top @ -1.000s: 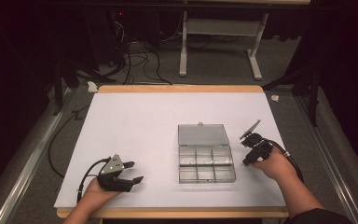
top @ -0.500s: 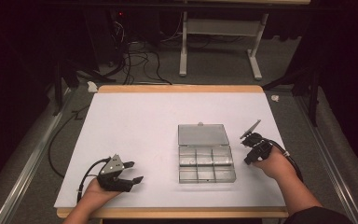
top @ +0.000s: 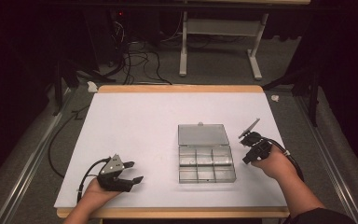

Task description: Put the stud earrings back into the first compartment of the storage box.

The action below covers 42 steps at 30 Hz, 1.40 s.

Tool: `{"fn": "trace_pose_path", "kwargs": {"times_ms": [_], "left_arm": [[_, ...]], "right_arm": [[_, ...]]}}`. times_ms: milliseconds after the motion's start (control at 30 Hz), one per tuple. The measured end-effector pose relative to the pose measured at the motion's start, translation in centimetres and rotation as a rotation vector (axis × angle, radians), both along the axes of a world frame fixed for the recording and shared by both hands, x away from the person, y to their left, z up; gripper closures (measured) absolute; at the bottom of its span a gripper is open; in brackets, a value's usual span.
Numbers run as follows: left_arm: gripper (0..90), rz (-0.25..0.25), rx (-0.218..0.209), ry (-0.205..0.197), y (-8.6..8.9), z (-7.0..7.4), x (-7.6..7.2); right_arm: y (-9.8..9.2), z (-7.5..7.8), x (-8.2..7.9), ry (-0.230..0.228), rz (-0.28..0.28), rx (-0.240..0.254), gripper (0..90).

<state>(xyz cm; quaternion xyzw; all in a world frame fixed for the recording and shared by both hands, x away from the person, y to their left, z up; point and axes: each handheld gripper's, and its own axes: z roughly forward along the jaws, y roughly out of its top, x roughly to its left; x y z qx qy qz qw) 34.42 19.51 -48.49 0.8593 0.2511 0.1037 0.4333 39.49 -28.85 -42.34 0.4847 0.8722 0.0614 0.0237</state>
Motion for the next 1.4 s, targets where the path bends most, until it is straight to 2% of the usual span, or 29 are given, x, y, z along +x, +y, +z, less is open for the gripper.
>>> {"fn": "trace_pose_path", "kwargs": {"times_ms": [133, 167, 200, 533, 1000, 1033, 1133, 1400], "left_arm": [[31.4, 0.001, -0.001, -0.001, 0.0, 0.0, 0.0], [31.4, 0.000, 0.000, -0.001, 0.0, 0.0, 0.0], [31.4, 0.000, 0.000, -0.002, 0.0, 0.0, 0.0], [31.3, -0.001, 0.000, -0.002, 0.0, 0.0, 0.0], [31.2, -0.006, -0.010, -0.002, 0.1, 0.0, 0.0], [31.2, -0.006, -0.010, -0.002, 0.1, 0.0, 0.0], [31.2, -0.006, -0.010, -0.001, 0.1, 0.0, 0.0], [31.2, -0.007, -0.011, 0.000, 0.1, 0.0, 0.0]], "right_arm": [[0.6, 0.8, -0.3, 0.001, 0.011, 0.008, 85.9], [0.9, 1.0, -0.4, 0.013, -0.014, 0.005, 85.9], [1.0, 1.2, -0.4, 0.002, 0.016, 0.010, 86.0], [3.1, 2.7, -0.5, -0.007, 0.067, 0.017, 85.9], [5.9, 3.1, -0.4, -0.010, 0.122, 0.032, 86.0], [6.3, 3.2, -0.5, 0.003, 0.100, 0.033, 85.9], [7.0, 3.1, -0.4, -0.008, 0.134, 0.041, 86.0], [9.2, 3.1, -0.2, -0.007, 0.175, 0.045, 85.9]]}}
